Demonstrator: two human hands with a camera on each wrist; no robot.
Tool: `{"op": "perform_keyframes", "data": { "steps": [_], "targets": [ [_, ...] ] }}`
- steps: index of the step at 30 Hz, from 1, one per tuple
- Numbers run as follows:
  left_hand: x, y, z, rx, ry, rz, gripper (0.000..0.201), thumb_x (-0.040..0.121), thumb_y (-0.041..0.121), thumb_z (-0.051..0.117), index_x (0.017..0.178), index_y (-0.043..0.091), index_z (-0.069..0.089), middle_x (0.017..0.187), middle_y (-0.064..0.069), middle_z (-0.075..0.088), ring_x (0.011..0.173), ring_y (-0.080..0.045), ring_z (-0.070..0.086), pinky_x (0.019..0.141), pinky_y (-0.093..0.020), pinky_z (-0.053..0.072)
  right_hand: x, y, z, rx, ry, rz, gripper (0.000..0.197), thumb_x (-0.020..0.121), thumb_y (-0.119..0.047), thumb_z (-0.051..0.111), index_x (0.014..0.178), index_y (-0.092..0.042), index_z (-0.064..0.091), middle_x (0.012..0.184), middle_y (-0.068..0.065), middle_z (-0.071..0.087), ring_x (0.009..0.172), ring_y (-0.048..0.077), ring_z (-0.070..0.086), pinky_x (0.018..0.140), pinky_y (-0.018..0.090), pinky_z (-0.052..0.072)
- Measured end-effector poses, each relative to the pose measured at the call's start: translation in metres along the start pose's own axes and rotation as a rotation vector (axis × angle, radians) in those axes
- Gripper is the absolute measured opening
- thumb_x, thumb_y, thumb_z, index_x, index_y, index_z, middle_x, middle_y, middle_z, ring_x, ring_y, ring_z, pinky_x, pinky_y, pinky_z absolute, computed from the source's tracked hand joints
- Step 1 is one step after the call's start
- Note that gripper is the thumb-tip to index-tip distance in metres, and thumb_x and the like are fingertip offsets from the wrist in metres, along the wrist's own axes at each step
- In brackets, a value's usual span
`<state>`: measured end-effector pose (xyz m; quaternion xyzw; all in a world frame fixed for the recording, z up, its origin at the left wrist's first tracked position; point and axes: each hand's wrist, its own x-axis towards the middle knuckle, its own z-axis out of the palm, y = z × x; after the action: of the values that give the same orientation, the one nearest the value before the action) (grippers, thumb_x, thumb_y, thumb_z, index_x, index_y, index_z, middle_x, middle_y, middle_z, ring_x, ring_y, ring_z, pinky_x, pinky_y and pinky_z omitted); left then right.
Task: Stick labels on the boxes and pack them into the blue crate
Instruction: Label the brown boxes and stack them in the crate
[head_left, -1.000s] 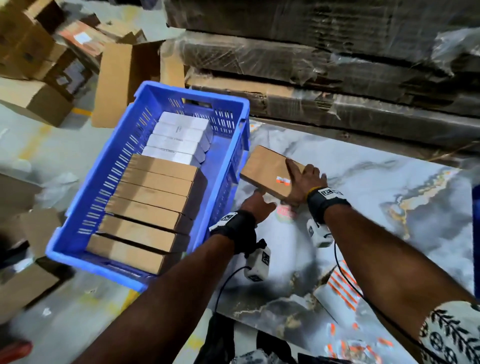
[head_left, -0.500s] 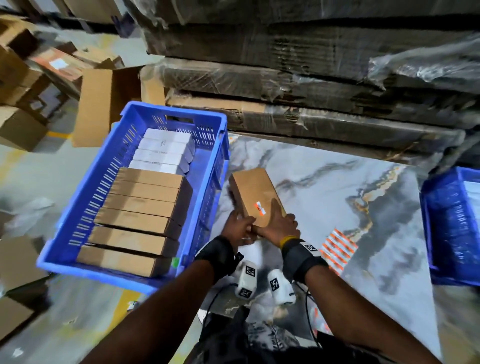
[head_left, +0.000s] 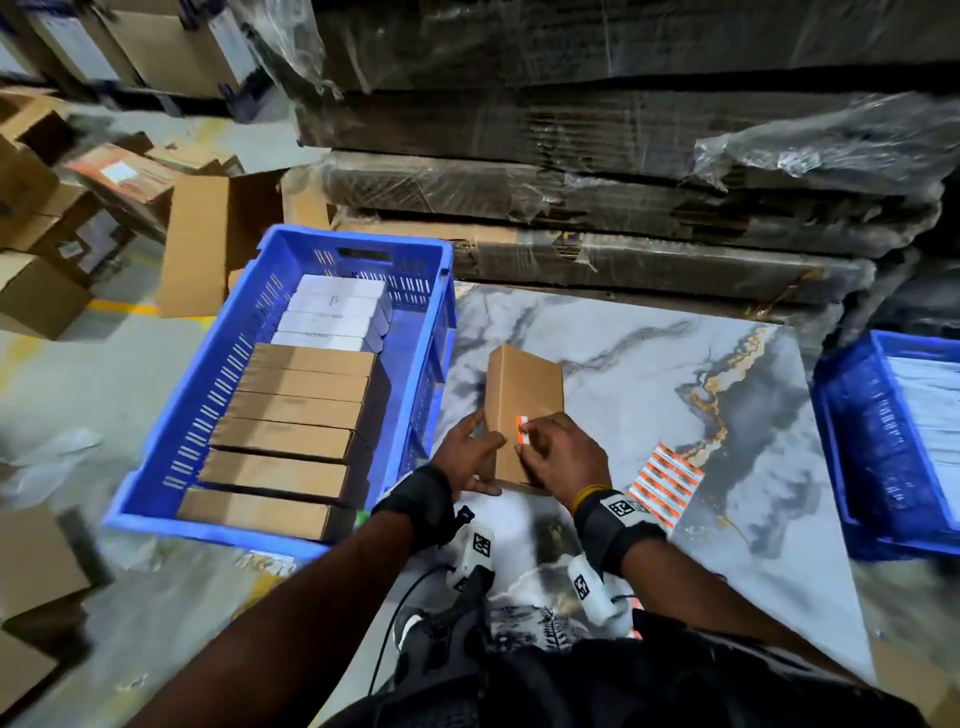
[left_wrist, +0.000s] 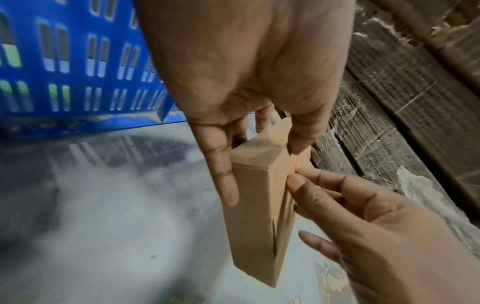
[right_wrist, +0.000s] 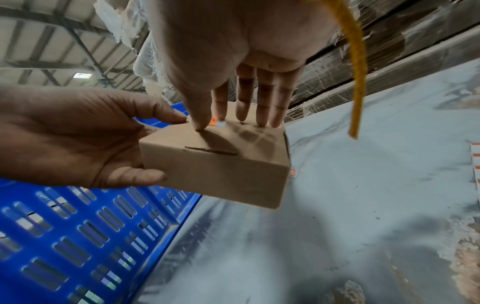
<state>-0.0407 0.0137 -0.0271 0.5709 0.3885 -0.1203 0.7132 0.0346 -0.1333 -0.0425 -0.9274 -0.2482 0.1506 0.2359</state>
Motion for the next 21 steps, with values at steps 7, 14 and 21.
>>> {"op": "perform_keyframes", "data": {
  "steps": [7,14,21],
  "targets": [
    [-0.008,-0.006,0.002,0.046,-0.021,-0.005,0.063,0.091,0.02,0.064,0.147,0.031,0.036,0.115,-0.015,0.062,0.095,-0.038,0.069,0.065,-0.052,0.06,-0.01,-0.003,-0.001,-0.133,-0.024,-0.002,0.025,0.092,-0.043,0.053,0.113,-0.03,0.062,0.117,-0.003,0.059,0.1,0.026,0.062,0.079,0.035,0.052],
    [-0.009,-0.012,0.006,0.074,-0.025,-0.011,0.063,0.092,0.021,0.062,0.148,0.028,0.034,0.12,-0.018,0.061,0.09,-0.036,0.069,0.061,-0.047,0.061,-0.018,-0.002,0.0,-0.178,-0.012,-0.006,0.024,0.096,-0.039,0.046,0.107,-0.023,0.061,0.114,-0.001,0.057,0.094,0.029,0.063,0.074,0.036,0.05],
    [-0.007,-0.016,0.009,0.11,-0.012,0.001,0.062,0.092,0.022,0.061,0.148,0.027,0.034,0.108,-0.009,0.062,0.081,-0.028,0.068,0.066,-0.051,0.06,-0.021,0.008,0.001,-0.129,-0.04,-0.029,0.026,0.101,-0.038,0.038,0.105,-0.022,0.057,0.112,0.0,0.053,0.098,0.024,0.058,0.072,0.033,0.044]
  ]
}}
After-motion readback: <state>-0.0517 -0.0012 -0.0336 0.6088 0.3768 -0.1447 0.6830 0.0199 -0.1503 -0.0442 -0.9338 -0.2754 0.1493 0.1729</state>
